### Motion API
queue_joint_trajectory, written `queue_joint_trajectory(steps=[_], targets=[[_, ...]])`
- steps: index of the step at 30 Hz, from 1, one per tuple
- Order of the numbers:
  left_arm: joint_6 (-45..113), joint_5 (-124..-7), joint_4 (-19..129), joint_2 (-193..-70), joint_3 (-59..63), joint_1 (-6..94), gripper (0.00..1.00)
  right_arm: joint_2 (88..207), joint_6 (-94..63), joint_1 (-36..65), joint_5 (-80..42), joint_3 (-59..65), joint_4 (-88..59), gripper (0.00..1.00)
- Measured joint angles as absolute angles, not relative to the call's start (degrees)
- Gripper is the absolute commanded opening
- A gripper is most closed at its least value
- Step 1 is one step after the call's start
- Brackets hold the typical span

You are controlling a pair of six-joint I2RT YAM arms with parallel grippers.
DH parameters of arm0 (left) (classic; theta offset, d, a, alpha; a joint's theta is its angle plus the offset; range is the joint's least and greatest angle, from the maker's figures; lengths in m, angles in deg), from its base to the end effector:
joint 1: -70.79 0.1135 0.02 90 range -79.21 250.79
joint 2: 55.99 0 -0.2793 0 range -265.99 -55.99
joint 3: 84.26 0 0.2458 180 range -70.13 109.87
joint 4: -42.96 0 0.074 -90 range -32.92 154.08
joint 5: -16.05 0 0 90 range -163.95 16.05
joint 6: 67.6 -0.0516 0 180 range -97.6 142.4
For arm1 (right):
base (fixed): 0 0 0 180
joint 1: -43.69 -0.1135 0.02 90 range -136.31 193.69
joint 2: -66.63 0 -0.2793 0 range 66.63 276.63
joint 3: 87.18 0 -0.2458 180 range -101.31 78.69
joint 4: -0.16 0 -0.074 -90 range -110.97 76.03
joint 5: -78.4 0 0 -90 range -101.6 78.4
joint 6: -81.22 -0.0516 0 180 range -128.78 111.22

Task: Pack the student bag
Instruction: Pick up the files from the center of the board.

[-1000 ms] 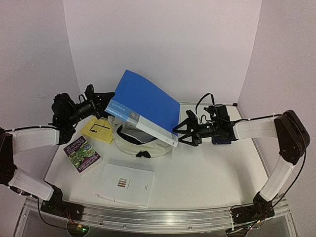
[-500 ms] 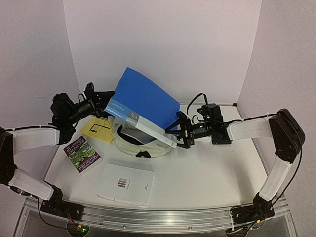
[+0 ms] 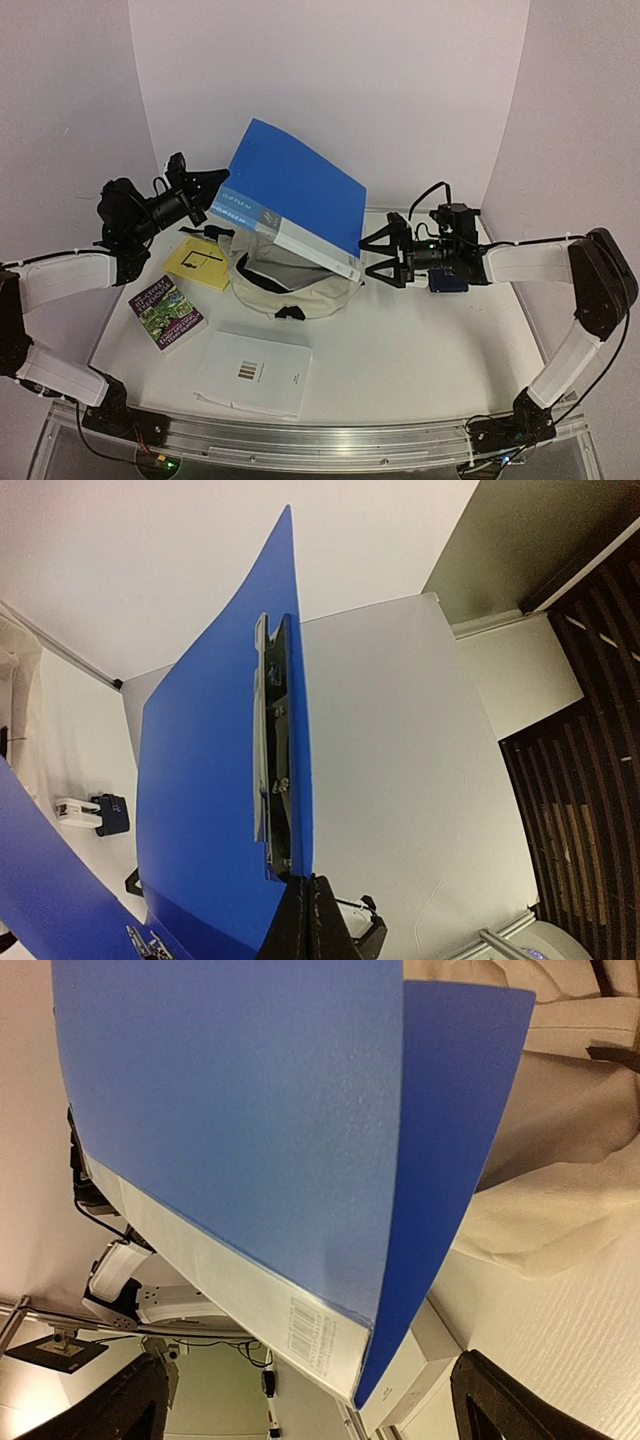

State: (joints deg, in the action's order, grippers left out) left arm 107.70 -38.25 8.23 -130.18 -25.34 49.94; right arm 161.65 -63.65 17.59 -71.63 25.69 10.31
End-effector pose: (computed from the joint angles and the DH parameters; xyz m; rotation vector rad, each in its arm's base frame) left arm 0.2606 -0.1315 0.3561 -0.2133 1.5687 -1.9073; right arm 0.3007 0.1971 0.2463 -0.3260 2.1862 1.8602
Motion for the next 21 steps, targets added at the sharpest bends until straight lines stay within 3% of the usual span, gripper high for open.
queue_joint_trajectory(steps=[12, 21], targets=[[111.5, -39.7, -0.1, -133.6, -25.3, 49.9, 0.00, 161.7, -73.6, 14.1, -72.7, 26.8, 20.1, 0.98], [117.3, -40.5, -10.1, -136.9, -27.3, 50.0, 0.00, 164.3, -78.4, 12.9, -74.3, 24.0, 25.4, 0.77]])
